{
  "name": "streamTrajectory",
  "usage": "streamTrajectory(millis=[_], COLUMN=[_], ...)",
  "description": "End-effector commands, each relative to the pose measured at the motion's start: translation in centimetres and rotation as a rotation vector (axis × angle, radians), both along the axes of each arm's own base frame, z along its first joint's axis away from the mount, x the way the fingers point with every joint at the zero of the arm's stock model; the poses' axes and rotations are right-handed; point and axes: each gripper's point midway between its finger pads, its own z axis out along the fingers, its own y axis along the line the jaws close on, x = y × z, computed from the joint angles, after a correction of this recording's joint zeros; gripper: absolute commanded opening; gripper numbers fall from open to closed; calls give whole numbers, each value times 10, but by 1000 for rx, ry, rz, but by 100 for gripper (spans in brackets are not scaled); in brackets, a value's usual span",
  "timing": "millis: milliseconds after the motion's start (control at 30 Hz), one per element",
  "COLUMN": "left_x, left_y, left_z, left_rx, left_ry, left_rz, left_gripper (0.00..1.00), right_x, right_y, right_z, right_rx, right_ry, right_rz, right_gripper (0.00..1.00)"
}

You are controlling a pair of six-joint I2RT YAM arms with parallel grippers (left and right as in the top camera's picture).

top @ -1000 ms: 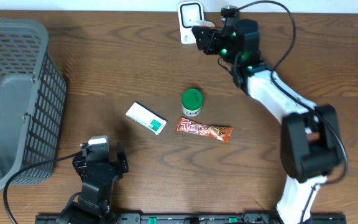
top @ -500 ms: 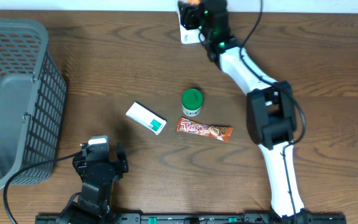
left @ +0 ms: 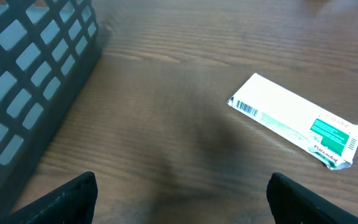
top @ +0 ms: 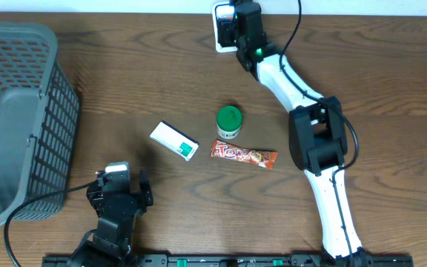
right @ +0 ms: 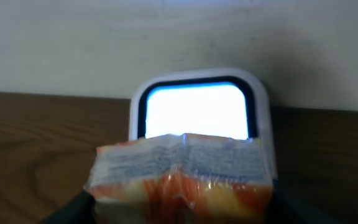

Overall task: Scan the item barcode
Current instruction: 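Move the snack bag to the table's right edge and release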

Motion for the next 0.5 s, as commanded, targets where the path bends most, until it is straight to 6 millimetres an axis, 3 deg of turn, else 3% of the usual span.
streamTrajectory(millis=[0, 67, 100, 200, 333, 467], left_x=[0, 0, 0, 0, 0, 0], left_y=[3, 3, 3, 3, 3, 3], left_z=[3, 3, 3, 3, 3, 3], left_rx=[-5, -5, -5, -5, -5, -5], left_ry=[-13, -13, -13, -13, -13, -13], left_rz=[18, 18, 18, 18, 18, 18], left_gripper=[88, 87, 87, 87, 87, 87], right_x=[-3, -15, -26, -56, -100, -145], right_y=[-34, -65, -94, -156, -241, -332], right_z=[123, 144, 156, 170, 165, 141], right_rx=[-35, -109, -173, -296, -445, -588], right_ry=[-135, -107, -80, 13, 191, 415], right_rz=[-52, -122, -194, -355, -519, -680], right_gripper=[60, 61, 61, 61, 65, 67])
